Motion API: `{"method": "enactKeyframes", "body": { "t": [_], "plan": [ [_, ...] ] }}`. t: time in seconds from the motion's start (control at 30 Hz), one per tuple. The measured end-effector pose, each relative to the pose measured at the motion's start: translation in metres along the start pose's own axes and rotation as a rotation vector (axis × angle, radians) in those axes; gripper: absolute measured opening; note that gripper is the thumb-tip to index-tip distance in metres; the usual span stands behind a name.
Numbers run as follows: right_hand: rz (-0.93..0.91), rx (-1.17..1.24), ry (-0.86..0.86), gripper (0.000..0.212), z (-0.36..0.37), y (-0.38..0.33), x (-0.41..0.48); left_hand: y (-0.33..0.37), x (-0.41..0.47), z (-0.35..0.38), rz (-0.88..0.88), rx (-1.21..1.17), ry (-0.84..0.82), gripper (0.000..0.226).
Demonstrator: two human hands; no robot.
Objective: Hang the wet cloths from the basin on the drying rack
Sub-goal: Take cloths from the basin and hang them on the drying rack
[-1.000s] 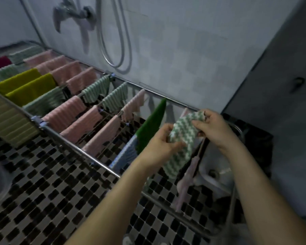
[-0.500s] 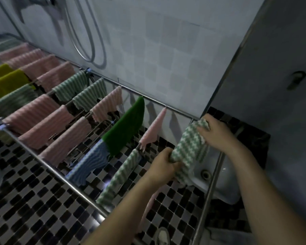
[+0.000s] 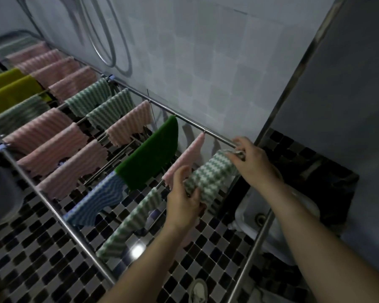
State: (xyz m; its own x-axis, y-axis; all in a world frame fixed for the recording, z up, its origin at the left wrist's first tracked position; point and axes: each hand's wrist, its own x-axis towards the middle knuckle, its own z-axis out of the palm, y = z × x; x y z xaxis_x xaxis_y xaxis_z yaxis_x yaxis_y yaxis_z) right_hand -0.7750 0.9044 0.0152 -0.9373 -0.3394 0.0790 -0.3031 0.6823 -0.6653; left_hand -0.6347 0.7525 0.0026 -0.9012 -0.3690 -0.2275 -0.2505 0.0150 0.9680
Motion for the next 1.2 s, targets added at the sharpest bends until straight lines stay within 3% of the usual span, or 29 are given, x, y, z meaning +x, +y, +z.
{"method": "enactKeyframes", "body": {
  "t": [0.07, 0.17, 0.3, 0.5, 0.63, 0.8, 0.93, 1.0, 1.1, 1.2],
  "plan": [
    [0.031, 0.012, -0.11, 0.054, 0.002, -0.001, 0.005, -0.004, 0.001, -0.001, 0.02, 0.087, -0.007, 0.058],
    [0.028, -0.042, -0.158, 0.059, 0.003, 0.002, 0.013, -0.005, 0.002, -0.002, 0.023, 0.224, -0.034, 0.03],
    [-0.016, -0.042, -0.095, 0.053, 0.009, -0.001, 0.023, -0.009, 0.0, -0.002, 0.025, 0.362, -0.076, 0.018],
    [-0.157, -0.041, 0.098, 0.043, 0.016, -0.004, 0.027, -0.012, 0.003, 0.001, 0.068, 0.376, 0.061, 0.016],
    [0.023, -0.044, 0.168, 0.027, 0.012, 0.003, 0.012, -0.009, 0.006, 0.001, 0.001, 0.291, 0.069, 0.017],
    [0.329, -0.061, 0.061, 0.026, 0.009, 0.011, -0.002, -0.008, 0.004, -0.002, -0.066, 0.33, -0.04, 0.016],
    [0.419, 0.271, 0.087, 0.013, 0.018, 0.012, -0.006, -0.01, 0.001, 0.0, -0.003, 0.523, -0.063, 0.014],
    [0.43, 0.345, 0.159, 0.024, 0.023, 0.009, -0.008, -0.011, -0.001, 0.001, 0.048, 0.581, -0.057, 0.01],
    [0.353, 0.217, 0.229, 0.012, 0.026, 0.01, -0.008, -0.011, -0.002, 0.003, 0.086, 0.603, -0.059, 0.011],
    [0.273, 0.102, 0.209, 0.017, 0.024, 0.014, -0.006, -0.006, -0.003, 0.0, 0.055, 0.49, -0.022, 0.01]
  ]
}}
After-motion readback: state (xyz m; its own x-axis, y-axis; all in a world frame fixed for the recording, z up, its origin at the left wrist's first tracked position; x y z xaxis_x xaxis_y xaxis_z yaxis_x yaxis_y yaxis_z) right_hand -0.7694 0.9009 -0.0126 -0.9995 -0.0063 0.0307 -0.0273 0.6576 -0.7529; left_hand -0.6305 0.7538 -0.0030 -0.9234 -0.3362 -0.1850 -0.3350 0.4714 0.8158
